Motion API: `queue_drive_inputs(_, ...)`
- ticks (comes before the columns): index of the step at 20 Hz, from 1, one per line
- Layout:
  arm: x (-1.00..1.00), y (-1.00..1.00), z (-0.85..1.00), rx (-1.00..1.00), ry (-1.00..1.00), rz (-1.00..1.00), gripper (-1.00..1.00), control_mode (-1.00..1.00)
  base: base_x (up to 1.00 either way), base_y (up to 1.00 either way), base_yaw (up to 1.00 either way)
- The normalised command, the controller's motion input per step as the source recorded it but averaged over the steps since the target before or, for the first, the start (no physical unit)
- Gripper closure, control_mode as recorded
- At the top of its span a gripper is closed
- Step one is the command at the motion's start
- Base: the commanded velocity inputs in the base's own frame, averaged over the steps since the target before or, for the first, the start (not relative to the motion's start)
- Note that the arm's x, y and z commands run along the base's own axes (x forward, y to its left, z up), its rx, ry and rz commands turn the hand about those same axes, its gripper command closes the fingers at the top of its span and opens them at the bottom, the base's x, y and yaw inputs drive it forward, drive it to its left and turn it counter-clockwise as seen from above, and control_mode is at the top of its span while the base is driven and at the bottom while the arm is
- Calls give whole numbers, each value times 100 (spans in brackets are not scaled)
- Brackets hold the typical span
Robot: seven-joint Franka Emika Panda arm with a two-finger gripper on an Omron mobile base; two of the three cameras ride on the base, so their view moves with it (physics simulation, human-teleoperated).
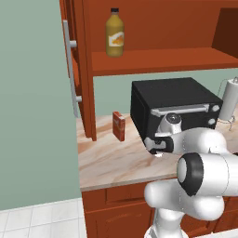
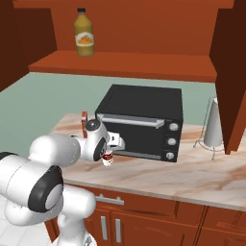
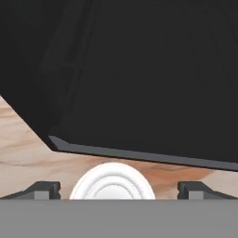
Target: Pick the canned food and canned food from the counter and place them in the cabinets closest to them.
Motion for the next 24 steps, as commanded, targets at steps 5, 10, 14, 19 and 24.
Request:
queue_drive_inputs(5, 12, -10, -32, 0, 0, 0, -100, -100, 0, 0, 0)
queue_drive_inputs(10, 8, -9, -32, 0, 0, 0, -100, -100, 0, 0, 0)
queue_drive_inputs(14, 4, -1, -23, 0, 0, 0, -100, -100, 0, 0, 0)
queue_drive_inputs(19, 1, 0, -5, 0, 0, 0, 100, -100, 0, 0, 0)
queue_drive_inputs(24, 0, 0, 0, 0, 0, 0, 100, -100, 0, 0, 0)
